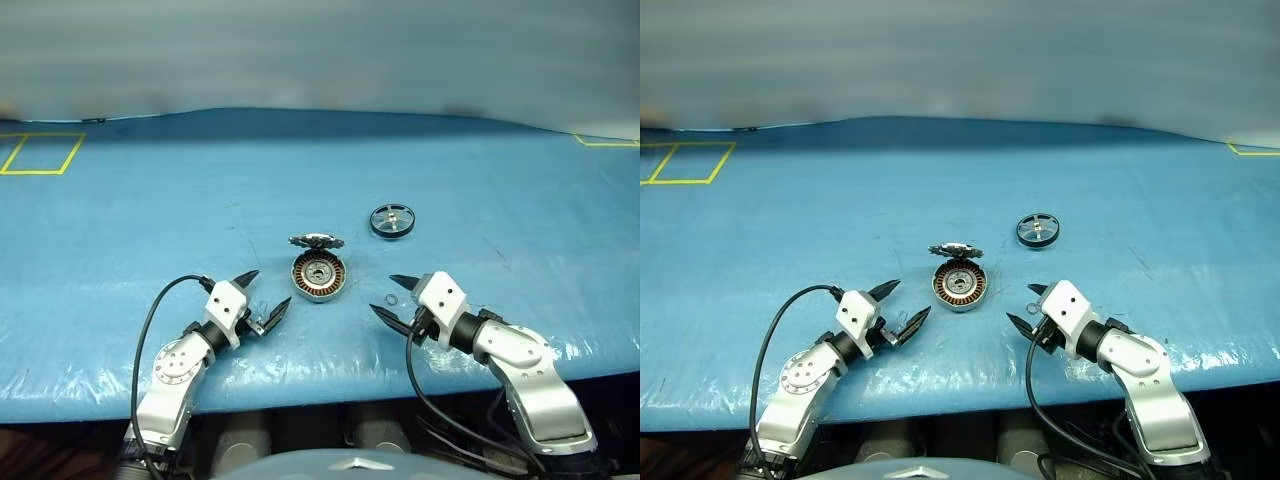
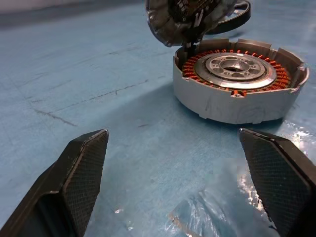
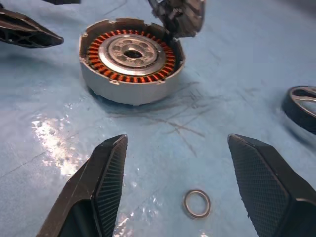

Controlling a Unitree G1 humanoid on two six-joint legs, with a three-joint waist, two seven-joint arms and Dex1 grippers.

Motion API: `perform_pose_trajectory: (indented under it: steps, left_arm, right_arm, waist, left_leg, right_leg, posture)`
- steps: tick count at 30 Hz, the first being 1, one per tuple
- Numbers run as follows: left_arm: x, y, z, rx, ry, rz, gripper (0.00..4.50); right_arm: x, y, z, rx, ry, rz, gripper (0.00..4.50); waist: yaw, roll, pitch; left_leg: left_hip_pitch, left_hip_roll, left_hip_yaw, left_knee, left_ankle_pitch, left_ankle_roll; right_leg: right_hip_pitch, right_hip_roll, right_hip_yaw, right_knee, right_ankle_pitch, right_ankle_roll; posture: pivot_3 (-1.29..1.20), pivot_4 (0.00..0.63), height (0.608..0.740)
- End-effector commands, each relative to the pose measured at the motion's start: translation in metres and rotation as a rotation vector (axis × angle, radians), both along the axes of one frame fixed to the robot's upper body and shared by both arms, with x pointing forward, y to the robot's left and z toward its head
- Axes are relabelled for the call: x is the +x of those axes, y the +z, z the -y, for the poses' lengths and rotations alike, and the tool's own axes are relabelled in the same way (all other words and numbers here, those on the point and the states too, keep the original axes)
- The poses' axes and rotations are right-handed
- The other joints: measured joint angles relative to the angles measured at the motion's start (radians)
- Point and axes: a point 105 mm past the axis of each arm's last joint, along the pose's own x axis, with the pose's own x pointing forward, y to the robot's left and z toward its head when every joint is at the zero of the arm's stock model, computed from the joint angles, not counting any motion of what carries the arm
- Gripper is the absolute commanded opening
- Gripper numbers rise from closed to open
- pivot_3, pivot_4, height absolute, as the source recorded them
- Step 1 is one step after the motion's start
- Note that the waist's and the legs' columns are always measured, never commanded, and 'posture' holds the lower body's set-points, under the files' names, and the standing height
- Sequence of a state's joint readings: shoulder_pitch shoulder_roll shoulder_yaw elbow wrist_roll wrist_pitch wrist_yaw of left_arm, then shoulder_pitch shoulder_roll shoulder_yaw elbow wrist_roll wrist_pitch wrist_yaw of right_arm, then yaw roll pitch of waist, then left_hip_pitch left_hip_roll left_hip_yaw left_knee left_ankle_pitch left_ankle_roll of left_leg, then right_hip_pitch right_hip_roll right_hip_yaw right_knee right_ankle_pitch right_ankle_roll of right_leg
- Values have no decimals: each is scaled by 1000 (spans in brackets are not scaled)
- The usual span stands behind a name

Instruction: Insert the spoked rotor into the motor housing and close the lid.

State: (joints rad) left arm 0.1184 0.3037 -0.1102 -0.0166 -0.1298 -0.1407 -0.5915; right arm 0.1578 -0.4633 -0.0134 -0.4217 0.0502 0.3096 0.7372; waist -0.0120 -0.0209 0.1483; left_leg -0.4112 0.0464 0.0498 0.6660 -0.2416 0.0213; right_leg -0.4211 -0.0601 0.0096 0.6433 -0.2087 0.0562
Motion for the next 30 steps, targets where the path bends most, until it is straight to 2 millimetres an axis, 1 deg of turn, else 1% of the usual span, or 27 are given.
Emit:
perform_pose_trajectory:
  steps: [1, 2, 5, 9, 14, 17, 19, 20, 23, 24, 27, 30]
  left_arm:
    - [-4, 16, 5, -21, -66, 83, 4500]
    - [-4, 16, 4, -24, -71, 87, 4500]
    - [-8, 15, 5, -22, -96, 83, 4500]
    - [-12, 14, 7, -30, -120, 74, 4500]
    - [-16, 10, 9, -19, -138, 59, 4500]
    - [-16, 8, 9, -17, -135, 56, 4500]
    - [-16, 7, 9, -14, -133, 52, 4500]
    - [-16, 6, 9, -12, -131, 49, 4500]
    - [-16, 5, 9, -10, -127, 40, 4500]
    - [-16, 5, 9, -10, -128, 38, 4500]
    - [-16, 5, 9, -10, -131, 37, 4500]
    - [-15, 5, 8, -2, -126, 48, 4500]
  right_arm:
    - [5, -3, 9, 26, -80, 21, 3404]
    - [5, -5, 9, 34, -88, 16, 3404]
    - [8, -20, 14, 43, -129, -29, 3404]
    - [8, -35, 19, 53, -171, -78, 3404]
    - [3, -51, 24, 32, -186, -139, 3404]
    - [2, -55, 27, 42, -199, -159, 2770]
    - [1, -58, 27, 49, -199, -173, 2178]
    - [0, -59, 26, 55, -201, -183, 1784]
    - [-2, -63, 24, 46, -188, -208, 806]
    - [-3, -63, 23, 50, -182, -213, 674]
    - [-3, -60, 19, 70, -163, -215, 674]
    - [-2, -45, 9, 107, -106, -186, 674]
  waist:
    - [1, 0, 0]
    - [2, 0, 0]
    - [2, 0, -1]
    - [2, 1, -1]
    - [2, 1, -1]
    - [3, 0, -1]
    - [3, 0, -1]
    - [3, 0, -2]
    - [3, 0, -2]
    - [2, -1, -2]
    - [2, -1, -3]
    - [3, -1, -3]
  left_leg:
    - [0, 0, 0, 0, 0, 0]
    - [0, 0, 0, 0, 0, 0]
    - [-2, 0, 0, -1, 0, 0]
    - [-2, -1, 2, -1, 0, 0]
    - [-2, 0, 2, -1, 0, 0]
    - [-1, 0, 2, 0, 0, 0]
    - [-1, 0, 1, 0, 0, 0]
    - [0, 0, 1, 0, 0, 0]
    - [0, 0, 0, 0, 0, 0]
    - [0, 0, 0, 0, 0, 0]
    - [0, 0, 0, 0, 0, 0]
    - [0, 0, 0, 0, 0, 0]
  right_leg:
    - [0, 0, 0, 0, 0, 0]
    - [0, 0, 0, 0, 0, 0]
    - [-2, 0, 0, 0, 1, -1]
    - [-3, 0, 1, 0, 2, -3]
    - [-2, 1, 0, 0, 0, 0]
    - [-1, 1, 0, 0, 0, 0]
    - [-1, 0, 0, 0, 0, 0]
    - [-1, 0, 1, 0, 0, 0]
    - [-1, 0, 1, 0, 0, 0]
    - [-1, 0, 1, 0, 0, 0]
    - [-1, 0, 0, 0, 0, 0]
    - [-1, 0, 0, 0, 0, 0]
  posture:
    - [0, 150, 740]
    - [0, 150, 740]
    - [0, 150, 740]
    - [0, 150, 740]
    - [0, 150, 740]
    - [0, 150, 740]
    - [0, 150, 740]
    - [0, 150, 740]
    - [0, 150, 740]
    - [0, 150, 740]
    - [0, 150, 740]
    - [0, 150, 740]
